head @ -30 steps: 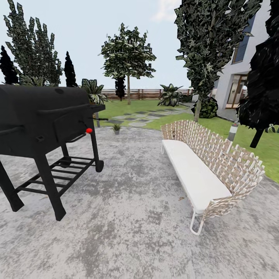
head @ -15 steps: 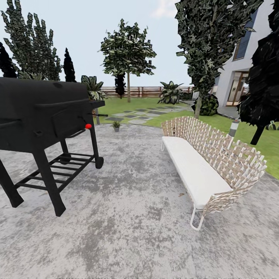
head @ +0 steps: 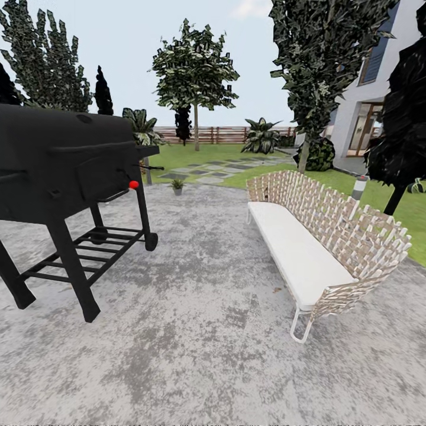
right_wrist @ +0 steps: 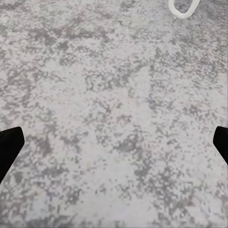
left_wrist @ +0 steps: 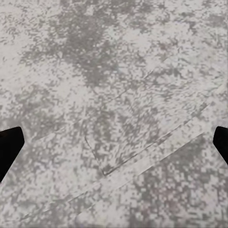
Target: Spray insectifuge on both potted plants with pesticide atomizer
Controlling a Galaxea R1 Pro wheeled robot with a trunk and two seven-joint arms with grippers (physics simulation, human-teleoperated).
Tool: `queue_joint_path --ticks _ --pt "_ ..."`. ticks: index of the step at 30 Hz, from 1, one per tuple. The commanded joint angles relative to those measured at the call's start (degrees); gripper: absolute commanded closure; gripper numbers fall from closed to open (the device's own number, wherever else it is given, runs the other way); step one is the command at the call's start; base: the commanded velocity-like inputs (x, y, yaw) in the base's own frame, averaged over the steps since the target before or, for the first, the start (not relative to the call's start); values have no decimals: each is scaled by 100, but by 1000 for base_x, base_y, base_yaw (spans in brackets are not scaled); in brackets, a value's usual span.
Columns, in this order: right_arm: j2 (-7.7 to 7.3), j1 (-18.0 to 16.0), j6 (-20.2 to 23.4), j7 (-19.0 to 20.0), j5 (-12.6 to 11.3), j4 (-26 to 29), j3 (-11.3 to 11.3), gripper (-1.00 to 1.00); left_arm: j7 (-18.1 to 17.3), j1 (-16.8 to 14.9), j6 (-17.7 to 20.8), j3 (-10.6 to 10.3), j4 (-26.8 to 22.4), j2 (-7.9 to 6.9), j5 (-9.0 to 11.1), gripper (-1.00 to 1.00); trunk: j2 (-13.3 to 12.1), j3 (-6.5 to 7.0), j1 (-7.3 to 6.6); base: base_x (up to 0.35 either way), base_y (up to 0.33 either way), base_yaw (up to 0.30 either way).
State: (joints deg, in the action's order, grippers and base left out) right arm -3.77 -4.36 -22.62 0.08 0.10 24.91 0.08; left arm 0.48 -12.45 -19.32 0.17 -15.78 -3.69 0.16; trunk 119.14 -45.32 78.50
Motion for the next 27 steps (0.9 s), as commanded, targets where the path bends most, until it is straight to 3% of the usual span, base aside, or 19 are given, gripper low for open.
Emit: queue_joint_path --ticks 1,27 --pt "-1 -3 -17 1 2 -4 1 -100 5 -3 -19 1 4 0 1 -100 44 -33 22 0 0 0" --pt "-1 -3 -15 1 0 -4 1 -100 5 -4 -19 1 3 0 1 -100 1046 -719 571 0 0 0"
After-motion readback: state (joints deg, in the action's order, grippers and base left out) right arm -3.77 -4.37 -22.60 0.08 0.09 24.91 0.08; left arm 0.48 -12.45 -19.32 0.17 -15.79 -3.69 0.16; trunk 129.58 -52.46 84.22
